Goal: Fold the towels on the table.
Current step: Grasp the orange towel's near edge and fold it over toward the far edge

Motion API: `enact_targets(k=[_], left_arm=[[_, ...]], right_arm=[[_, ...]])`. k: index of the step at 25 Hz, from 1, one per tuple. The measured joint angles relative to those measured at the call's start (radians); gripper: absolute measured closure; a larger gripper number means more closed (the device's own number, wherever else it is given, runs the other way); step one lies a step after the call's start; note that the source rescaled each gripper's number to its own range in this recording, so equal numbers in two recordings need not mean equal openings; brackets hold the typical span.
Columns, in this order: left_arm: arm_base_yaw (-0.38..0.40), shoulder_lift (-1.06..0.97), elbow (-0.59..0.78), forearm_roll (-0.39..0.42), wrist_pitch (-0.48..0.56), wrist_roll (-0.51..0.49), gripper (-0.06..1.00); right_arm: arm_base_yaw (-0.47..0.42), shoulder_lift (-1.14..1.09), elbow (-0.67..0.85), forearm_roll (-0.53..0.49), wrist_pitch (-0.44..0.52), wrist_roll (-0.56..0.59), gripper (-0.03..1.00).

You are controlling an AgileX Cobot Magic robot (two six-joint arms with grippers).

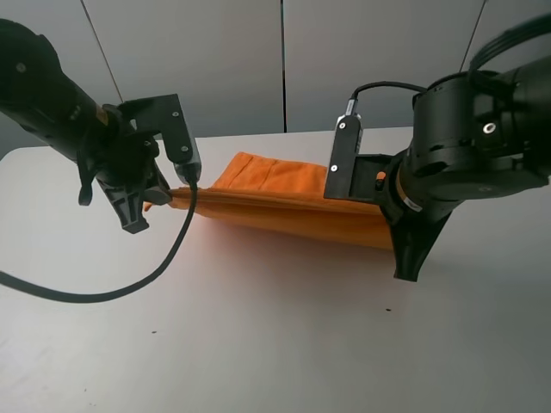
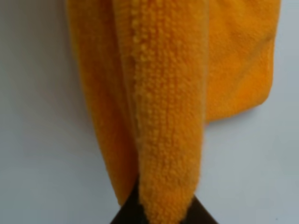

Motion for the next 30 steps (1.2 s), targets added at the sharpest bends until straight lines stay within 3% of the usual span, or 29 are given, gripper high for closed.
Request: enact_targets(k=[5,10,21,30], left_arm=[[-0.004,-0.004,-0.025,0.135,-0.022,-0.2,0.94],[-0.011,-0.002,-0.064,0.291,-0.124,-0.366,0.94],[-0.013,0.174,-0.179,0.367,-0.195,-0.419,0.94],[-0.013,0.308,-0.304,0.397,-0.231,-0.441,0.94]], right_arm=[[-0.012,0.0,-0.031,-0.053,-0.005,0.015,0.97],[-0.094,0.0,-0.083,-0.074,-0.032,-0.004,0.97],[-0.162,0.0,-0.096,-0.119,-0.072,-0.073,0.97],[-0.341,0.0,-0.096,-0.119,-0.287,-0.119,0.97]])
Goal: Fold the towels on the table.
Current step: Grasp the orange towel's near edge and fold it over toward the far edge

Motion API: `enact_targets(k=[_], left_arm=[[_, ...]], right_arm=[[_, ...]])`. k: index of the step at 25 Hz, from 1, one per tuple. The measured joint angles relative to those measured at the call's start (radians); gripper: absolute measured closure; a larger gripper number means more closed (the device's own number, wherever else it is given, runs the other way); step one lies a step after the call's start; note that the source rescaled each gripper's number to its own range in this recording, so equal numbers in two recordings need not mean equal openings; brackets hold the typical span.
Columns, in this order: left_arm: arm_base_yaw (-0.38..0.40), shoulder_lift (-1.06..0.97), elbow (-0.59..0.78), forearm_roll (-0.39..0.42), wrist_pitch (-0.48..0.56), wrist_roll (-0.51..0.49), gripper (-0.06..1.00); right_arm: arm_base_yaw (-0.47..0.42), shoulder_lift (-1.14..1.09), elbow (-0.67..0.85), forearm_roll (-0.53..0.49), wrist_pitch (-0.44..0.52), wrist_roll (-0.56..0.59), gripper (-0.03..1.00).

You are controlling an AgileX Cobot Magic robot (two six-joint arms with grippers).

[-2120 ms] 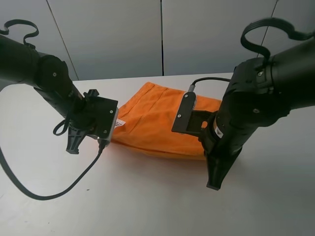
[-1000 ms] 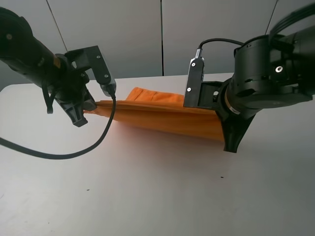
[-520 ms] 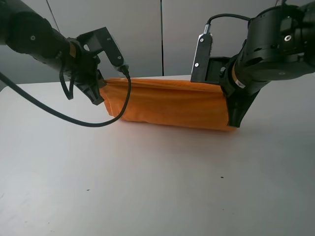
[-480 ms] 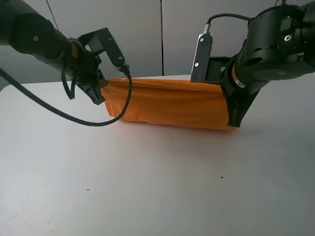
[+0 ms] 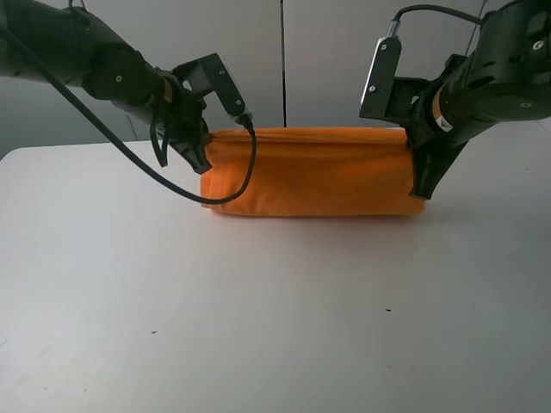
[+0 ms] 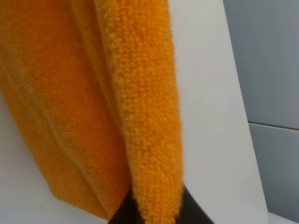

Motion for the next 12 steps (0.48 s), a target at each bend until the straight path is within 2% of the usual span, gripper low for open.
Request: enact_targets(k=[7,12], left_arm=[[-0.002,0.076,-0.072,0.002,-0.019,-0.004,0.94],[-0.002,0.106,-0.077,0.009,-0.026,-0.011,0.94]], right_arm=[[-0.08,0.072,-0.003,-0.013,-0.095,-0.033,0.97],[-0.09,0.151,-0.036,-0.063,-0.099,-0.033,0.97]])
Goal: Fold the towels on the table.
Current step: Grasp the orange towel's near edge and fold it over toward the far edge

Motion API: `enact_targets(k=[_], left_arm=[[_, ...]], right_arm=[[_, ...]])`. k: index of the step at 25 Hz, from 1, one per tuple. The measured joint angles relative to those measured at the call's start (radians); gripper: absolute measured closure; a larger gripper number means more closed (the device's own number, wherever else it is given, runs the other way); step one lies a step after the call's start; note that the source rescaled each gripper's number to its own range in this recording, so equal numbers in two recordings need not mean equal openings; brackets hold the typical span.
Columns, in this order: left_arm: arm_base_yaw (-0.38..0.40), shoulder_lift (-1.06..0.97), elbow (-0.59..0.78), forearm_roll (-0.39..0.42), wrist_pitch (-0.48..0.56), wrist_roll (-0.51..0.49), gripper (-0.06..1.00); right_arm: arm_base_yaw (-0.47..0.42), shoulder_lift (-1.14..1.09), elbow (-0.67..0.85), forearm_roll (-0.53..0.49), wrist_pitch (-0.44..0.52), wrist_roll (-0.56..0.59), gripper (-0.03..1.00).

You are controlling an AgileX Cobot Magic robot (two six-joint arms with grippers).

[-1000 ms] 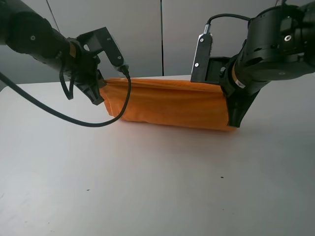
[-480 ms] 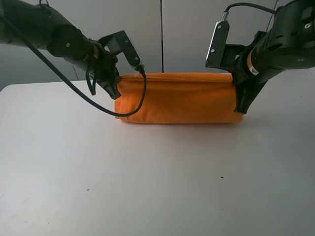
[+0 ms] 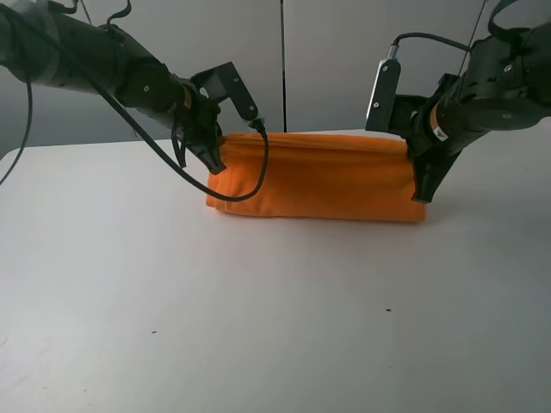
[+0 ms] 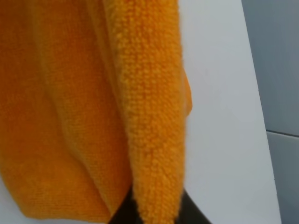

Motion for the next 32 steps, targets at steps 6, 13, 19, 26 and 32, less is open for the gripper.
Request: enact_targets(k=[6,13,19,26,32], left_arm=[[0.002,0.035,-0.005,0.014,-0.036,-0.022,0.94],[0.002,0.099,-0.006,0.02,-0.082,-0.024,0.94],[0.006,0.103,-0.006,0.024,-0.127,-0.026,0.94],[0.011,0.103,-0.006,0.028,-0.15,-0.026,0.94],[0.011,0.103,-0.006,0.028,-0.15,-0.026,0.94]], right_arm=[[-0.026,0.057,-0.036,-0.017,-0.021,0.0,0.97],[-0.048,0.098,-0.038,-0.03,-0.054,0.0,0.97],[-0.05,0.128,-0.038,-0.056,-0.058,0.016,0.97],[-0.05,0.141,-0.038,-0.086,-0.06,0.036,0.97],[-0.05,0.141,-0.038,-0.095,-0.062,0.041,0.95]])
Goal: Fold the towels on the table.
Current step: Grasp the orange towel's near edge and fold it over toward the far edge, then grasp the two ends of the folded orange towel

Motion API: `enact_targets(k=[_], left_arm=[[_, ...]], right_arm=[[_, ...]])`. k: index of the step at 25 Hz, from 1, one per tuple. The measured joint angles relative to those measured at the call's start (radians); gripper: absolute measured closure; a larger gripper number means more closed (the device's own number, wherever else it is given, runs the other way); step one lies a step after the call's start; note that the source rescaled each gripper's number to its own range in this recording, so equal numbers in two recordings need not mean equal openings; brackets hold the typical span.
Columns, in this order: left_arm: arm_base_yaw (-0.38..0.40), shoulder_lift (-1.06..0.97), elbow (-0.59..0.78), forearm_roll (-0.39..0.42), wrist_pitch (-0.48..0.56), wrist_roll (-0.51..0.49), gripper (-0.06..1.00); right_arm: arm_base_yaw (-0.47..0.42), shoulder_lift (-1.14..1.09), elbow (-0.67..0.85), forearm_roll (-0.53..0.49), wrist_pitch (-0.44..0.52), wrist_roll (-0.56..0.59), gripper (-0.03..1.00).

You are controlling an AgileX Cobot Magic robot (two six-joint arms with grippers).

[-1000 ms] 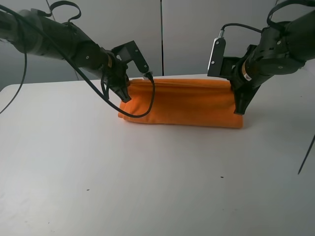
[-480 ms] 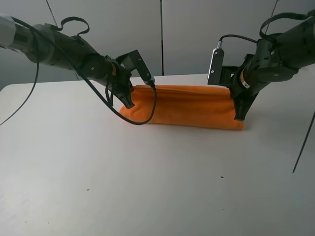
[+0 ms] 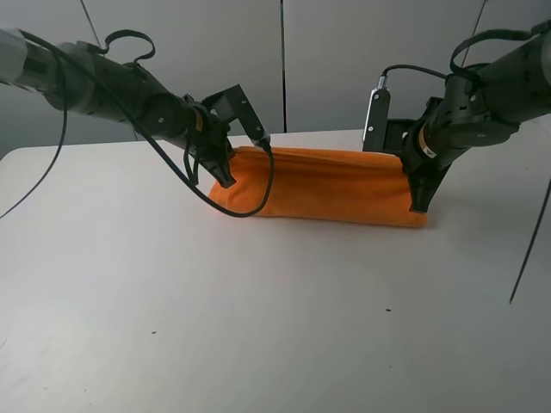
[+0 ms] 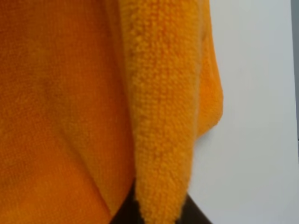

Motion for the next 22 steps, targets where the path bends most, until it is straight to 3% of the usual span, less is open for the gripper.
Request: enact_targets(k=[4,10,14,16,19,22], left_arm=[[0.002,0.0,0.0,0.003,0.002,0.0,0.86],[0.011,0.0,0.0,0.01,-0.003,0.0,0.34],[0.011,0.0,0.0,0.01,-0.019,0.0,0.06],[0.011,-0.002,0.0,0.008,-0.009,0.0,-0.03],[0.011,-0.017,-0.002,-0.032,0.035,-0.059,-0.05],[0.011,-0.023,-0.022,-0.087,0.123,-0.167,-0.05]], right_arm=[[-0.008,0.0,0.0,-0.002,0.002,0.017,0.8],[-0.012,-0.016,0.0,-0.004,0.016,0.044,0.47],[-0.012,-0.049,0.0,-0.005,0.016,0.099,0.31],[-0.012,-0.077,0.0,-0.003,0.016,0.171,0.24],[-0.012,-0.115,0.0,0.036,0.016,0.321,0.14],[-0.012,-0.13,0.0,0.15,0.018,0.393,0.07]])
